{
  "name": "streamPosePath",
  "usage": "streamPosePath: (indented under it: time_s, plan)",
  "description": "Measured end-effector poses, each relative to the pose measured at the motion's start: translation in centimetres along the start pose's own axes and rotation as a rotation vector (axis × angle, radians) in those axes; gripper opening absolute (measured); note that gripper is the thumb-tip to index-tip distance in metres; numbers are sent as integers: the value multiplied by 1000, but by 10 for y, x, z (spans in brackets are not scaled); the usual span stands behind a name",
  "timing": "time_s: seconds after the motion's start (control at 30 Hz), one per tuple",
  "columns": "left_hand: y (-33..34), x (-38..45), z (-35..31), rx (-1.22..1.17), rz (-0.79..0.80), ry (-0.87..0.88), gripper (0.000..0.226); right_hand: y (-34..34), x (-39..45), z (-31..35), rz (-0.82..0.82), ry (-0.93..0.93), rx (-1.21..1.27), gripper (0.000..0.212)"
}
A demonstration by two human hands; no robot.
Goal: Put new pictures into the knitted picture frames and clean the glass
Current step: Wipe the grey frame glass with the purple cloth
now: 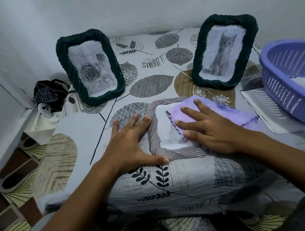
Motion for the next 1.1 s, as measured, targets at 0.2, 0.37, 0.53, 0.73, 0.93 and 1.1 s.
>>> streamPosePath:
  time_s: [0.2, 0.37, 0.53, 0.73, 0.93, 1.1]
  plan:
    - [-1, -1, 0, -12, -7, -9, 129, -2, -26, 8, -13, -231, 74, 55]
    - [0, 0, 1, 10, 9, 0, 129, -7, -24, -3, -60, -152, -31, 64]
    - [0, 0, 0, 12, -6, 2, 130, 0, 6, 24, 79, -158, -169, 75]
    - [-1, 0, 0, 0, 0, -7, 130, -8, -11, 24, 67, -366, -110, 63]
    - [-2, -1, -1, 11, 10, -2, 129, -19, 2, 1, 30, -228, -234, 88]
    - [-2, -1, -1, -2, 12, -8, 130, -11, 35, 15, 67, -167, -226, 102]
Point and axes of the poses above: each hand's wrist, its own x-axis towards the middle knuckle, its own y-axis out of the palm, z = x × y, the point moved 3 cm from there along x, towards the middle knuckle, and after that the axes turned 13 degrees about -y, right-handed, at the moved point
